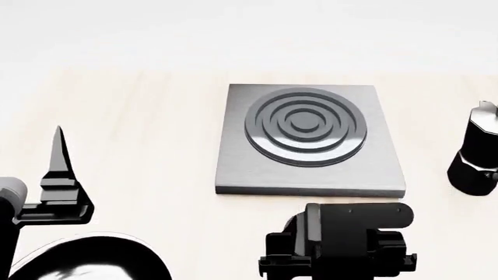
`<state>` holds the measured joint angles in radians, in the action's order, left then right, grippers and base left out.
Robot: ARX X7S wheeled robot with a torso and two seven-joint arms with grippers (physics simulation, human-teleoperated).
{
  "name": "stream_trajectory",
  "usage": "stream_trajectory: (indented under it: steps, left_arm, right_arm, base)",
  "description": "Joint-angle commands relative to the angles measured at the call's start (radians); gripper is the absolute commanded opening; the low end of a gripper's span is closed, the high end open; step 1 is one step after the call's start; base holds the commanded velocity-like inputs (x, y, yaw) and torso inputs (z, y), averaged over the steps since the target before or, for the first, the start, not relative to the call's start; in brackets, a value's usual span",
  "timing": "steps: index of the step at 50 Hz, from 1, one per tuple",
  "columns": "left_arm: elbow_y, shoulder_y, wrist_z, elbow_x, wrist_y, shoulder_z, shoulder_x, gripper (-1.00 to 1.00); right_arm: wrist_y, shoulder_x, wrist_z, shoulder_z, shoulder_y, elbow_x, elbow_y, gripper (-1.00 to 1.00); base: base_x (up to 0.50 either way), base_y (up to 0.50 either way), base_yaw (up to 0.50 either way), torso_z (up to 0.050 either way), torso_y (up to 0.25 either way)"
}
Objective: Turn on the stove.
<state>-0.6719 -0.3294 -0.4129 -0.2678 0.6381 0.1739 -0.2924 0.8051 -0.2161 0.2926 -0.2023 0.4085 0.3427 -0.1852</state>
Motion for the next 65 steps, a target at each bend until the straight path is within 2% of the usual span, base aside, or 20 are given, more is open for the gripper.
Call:
stream_trajectory:
  steps: [1, 65]
  left_arm:
    - [-0.001, -0.002, -0.004, -0.006, 0.003, 0.003, -0.002, 1.0]
    - [0.026, -0.003, -0.027, -0.02, -0.02, 0.012, -0.018, 1.0]
  right_arm:
    - [-0.025, -0.003, -0.015, -0.02, 0.017, -0.008, 0.069, 1.0]
    - [-0.139, 0.026, -0.049, -0.048, 0.092, -0.004, 0.385, 1.0]
  base:
    - [0.0, 0.0, 0.0, 0.0, 0.0]
    - [0.0, 0.0, 0.0, 0.0, 0.0]
